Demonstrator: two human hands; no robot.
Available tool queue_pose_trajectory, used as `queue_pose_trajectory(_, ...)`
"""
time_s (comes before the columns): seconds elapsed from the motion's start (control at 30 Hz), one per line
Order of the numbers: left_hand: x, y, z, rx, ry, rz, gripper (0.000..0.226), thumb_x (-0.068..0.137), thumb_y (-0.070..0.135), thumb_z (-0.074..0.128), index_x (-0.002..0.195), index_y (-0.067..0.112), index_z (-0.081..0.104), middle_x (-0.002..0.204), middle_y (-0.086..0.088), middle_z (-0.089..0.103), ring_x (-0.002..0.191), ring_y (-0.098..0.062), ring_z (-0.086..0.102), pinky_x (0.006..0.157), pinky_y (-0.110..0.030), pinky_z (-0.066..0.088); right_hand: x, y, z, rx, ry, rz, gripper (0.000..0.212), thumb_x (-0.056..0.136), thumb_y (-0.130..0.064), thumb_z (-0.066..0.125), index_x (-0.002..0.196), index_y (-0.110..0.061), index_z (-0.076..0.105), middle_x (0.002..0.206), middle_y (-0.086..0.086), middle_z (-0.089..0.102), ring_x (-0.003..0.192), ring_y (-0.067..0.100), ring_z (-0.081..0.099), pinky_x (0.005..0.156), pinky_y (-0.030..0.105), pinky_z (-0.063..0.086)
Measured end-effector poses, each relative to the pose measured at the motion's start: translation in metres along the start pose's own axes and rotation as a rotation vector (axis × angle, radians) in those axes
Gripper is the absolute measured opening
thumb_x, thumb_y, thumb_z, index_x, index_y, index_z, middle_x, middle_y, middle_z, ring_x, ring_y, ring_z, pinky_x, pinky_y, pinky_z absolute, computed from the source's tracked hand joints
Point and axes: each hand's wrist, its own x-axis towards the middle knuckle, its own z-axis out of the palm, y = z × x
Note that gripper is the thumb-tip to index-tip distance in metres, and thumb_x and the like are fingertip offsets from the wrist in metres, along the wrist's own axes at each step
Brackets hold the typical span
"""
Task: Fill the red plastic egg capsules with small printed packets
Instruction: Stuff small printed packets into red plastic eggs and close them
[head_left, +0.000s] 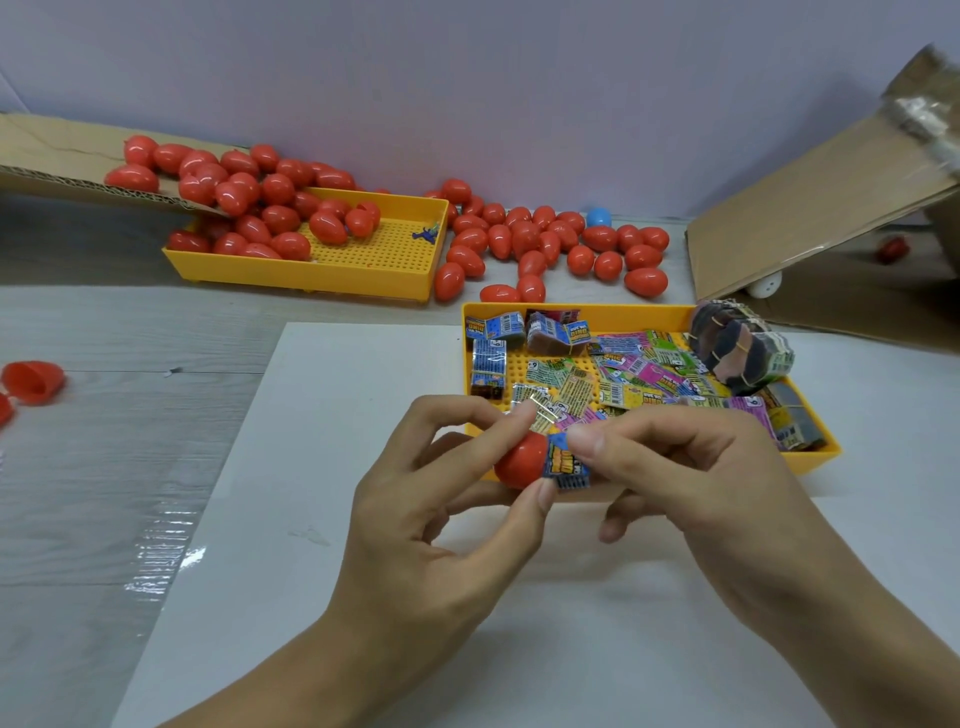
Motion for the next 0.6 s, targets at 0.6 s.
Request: queue_pose_trajectory(0.6,0.002,-0.0008,-0.0001,0.041,0.017,0.007,0.049,0.083,0.014,0.071,0.13,0.007,0.057,0.109,-0.013,0.053,0.093,-0.025,0.067,0.076,-0.026,0.061,0.0001,-0.0028,0.0001,0.109,0.006,0.128,0.026,0.058,-0.033,0.076,0.07,-0.01,0.079,0.101,0.001,0.074,0.078,0.028,0.074,0.043,0.022,0.045)
